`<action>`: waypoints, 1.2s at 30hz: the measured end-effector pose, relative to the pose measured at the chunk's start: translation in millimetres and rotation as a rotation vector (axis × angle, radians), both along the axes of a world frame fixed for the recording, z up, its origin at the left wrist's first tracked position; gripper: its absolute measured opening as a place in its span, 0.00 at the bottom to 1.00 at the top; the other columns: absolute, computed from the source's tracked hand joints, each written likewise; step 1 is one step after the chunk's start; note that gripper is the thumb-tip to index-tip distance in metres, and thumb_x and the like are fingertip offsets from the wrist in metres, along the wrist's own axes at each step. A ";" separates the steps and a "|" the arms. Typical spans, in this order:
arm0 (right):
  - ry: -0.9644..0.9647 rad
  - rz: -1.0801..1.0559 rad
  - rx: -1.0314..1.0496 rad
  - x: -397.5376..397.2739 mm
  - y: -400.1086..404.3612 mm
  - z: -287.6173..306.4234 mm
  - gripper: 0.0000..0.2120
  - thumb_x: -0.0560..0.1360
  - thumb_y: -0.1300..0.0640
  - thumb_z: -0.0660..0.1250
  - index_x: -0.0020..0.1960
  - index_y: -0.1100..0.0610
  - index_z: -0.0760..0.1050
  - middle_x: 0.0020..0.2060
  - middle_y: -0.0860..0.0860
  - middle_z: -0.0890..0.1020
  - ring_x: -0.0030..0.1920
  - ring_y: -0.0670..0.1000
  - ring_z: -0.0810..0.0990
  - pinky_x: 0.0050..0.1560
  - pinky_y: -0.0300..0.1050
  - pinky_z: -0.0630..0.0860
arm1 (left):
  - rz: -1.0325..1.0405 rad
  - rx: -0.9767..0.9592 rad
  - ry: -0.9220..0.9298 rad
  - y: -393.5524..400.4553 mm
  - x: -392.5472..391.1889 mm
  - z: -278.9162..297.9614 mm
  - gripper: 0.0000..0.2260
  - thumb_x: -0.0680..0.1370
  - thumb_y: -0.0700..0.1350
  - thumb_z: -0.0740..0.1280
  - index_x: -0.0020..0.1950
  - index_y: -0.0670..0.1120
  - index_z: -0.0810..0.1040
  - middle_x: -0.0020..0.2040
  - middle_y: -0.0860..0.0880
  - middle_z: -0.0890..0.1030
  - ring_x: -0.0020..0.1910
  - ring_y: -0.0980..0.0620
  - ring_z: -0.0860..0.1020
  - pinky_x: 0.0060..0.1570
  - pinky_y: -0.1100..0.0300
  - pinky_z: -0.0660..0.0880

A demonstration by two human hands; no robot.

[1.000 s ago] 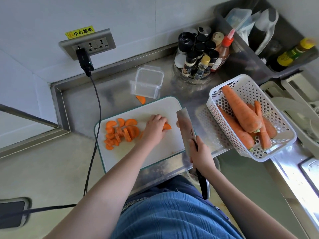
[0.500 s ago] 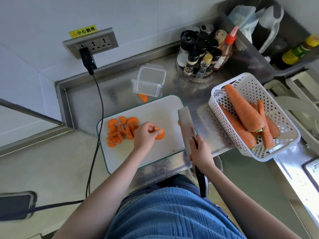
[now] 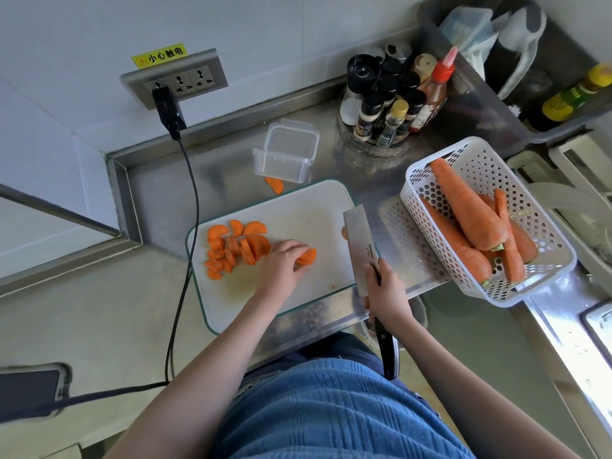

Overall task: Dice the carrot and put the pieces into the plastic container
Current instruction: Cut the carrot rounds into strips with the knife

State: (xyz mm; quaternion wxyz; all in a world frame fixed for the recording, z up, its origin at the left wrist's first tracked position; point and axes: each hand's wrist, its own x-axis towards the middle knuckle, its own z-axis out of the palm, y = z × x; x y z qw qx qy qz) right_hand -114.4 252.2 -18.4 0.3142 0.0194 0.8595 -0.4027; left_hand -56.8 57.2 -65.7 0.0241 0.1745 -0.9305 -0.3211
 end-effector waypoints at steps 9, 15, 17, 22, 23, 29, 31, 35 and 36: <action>0.021 0.001 -0.001 -3.5 -3.6 1.0 0.12 0.82 0.50 0.55 0.46 0.58 0.67 0.37 0.56 0.76 0.34 0.64 0.81 0.20 0.45 0.72 | 0.024 -0.084 0.077 -10.2 10.5 4.0 0.21 0.69 0.41 0.75 0.60 0.41 0.78 0.54 0.44 0.80 0.54 0.44 0.75 0.56 0.52 0.72; 0.066 0.040 0.019 -4.3 -7.3 -2.1 0.13 0.82 0.51 0.55 0.42 0.56 0.64 0.34 0.54 0.75 0.32 0.62 0.80 0.25 0.49 0.73 | -0.040 -0.301 0.063 -35.6 13.7 -4.5 0.12 0.66 0.31 0.74 0.49 0.39 0.82 0.47 0.45 0.82 0.48 0.43 0.77 0.50 0.53 0.75; 0.066 0.042 0.019 -4.3 -9.8 -1.7 0.13 0.82 0.51 0.55 0.40 0.55 0.63 0.33 0.54 0.74 0.33 0.63 0.80 0.24 0.47 0.71 | -0.050 -0.283 0.022 -39.5 10.5 -3.5 0.11 0.67 0.31 0.73 0.47 0.39 0.82 0.47 0.44 0.82 0.47 0.40 0.78 0.50 0.51 0.75; 0.072 0.040 0.015 -3.7 -11.2 -3.1 0.14 0.82 0.51 0.55 0.39 0.53 0.62 0.32 0.53 0.74 0.34 0.62 0.80 0.25 0.45 0.70 | -0.055 -0.375 -0.010 -43.0 15.4 3.6 0.15 0.68 0.36 0.73 0.54 0.43 0.81 0.53 0.49 0.82 0.55 0.45 0.72 0.52 0.52 0.62; 0.073 0.038 0.020 -3.6 -11.1 -3.8 0.14 0.82 0.51 0.55 0.40 0.54 0.62 0.32 0.53 0.74 0.34 0.62 0.81 0.25 0.45 0.69 | -0.094 -0.397 -0.010 -43.8 18.2 4.1 0.18 0.66 0.36 0.73 0.55 0.44 0.81 0.53 0.50 0.81 0.56 0.47 0.70 0.52 0.53 0.60; 0.070 0.040 0.030 -3.0 -10.6 -5.5 0.13 0.82 0.51 0.54 0.41 0.55 0.62 0.32 0.54 0.74 0.33 0.62 0.80 0.21 0.43 0.68 | -0.115 -0.344 -0.071 -45.1 23.9 2.2 0.23 0.62 0.44 0.79 0.55 0.44 0.80 0.53 0.49 0.81 0.57 0.44 0.75 0.56 0.53 0.62; 0.073 0.045 0.024 -2.5 -11.9 -3.4 0.13 0.82 0.51 0.54 0.39 0.53 0.62 0.31 0.53 0.73 0.33 0.62 0.80 0.20 0.41 0.67 | -0.106 -0.265 -0.058 -42.3 21.2 3.2 0.22 0.62 0.38 0.78 0.56 0.43 0.79 0.53 0.46 0.80 0.58 0.42 0.75 0.59 0.49 0.68; 0.070 0.034 -0.001 -1.6 -13.7 -0.3 0.13 0.82 0.52 0.55 0.39 0.51 0.62 0.31 0.53 0.73 0.33 0.63 0.81 0.19 0.40 0.66 | -0.127 -0.166 0.080 -31.9 20.8 13.0 0.23 0.64 0.31 0.73 0.58 0.40 0.78 0.55 0.43 0.80 0.53 0.41 0.78 0.54 0.48 0.77; 0.070 0.037 -0.002 -2.0 -13.7 -0.5 0.13 0.82 0.52 0.55 0.39 0.51 0.63 0.32 0.53 0.74 0.32 0.63 0.81 0.19 0.42 0.68 | -0.121 -0.124 0.095 -27.4 17.2 16.9 0.23 0.66 0.31 0.72 0.60 0.40 0.77 0.57 0.43 0.80 0.53 0.41 0.79 0.53 0.49 0.77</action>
